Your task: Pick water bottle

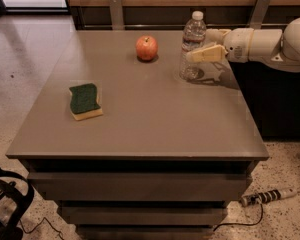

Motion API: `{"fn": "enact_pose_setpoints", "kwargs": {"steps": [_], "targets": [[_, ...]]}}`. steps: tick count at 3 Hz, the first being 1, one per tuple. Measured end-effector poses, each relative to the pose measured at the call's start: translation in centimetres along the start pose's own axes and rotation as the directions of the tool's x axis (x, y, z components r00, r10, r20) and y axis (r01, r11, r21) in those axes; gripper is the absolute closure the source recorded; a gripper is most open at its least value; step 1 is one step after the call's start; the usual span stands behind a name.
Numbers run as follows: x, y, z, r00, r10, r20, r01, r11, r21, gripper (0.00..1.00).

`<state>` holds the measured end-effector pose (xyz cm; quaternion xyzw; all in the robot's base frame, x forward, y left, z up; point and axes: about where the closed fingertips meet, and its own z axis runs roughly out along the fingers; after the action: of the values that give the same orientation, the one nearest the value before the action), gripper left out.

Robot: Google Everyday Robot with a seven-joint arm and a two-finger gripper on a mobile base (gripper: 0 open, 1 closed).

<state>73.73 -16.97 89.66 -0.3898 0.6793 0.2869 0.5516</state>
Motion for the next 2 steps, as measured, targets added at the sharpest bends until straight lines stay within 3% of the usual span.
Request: {"fn": "enact_pose_setpoints", "kwargs": {"steps": [2], "targets": [[0.00, 0.28, 0.66, 1.000, 0.001, 0.000, -0.001, 0.9999, -0.010, 0.65]]}}
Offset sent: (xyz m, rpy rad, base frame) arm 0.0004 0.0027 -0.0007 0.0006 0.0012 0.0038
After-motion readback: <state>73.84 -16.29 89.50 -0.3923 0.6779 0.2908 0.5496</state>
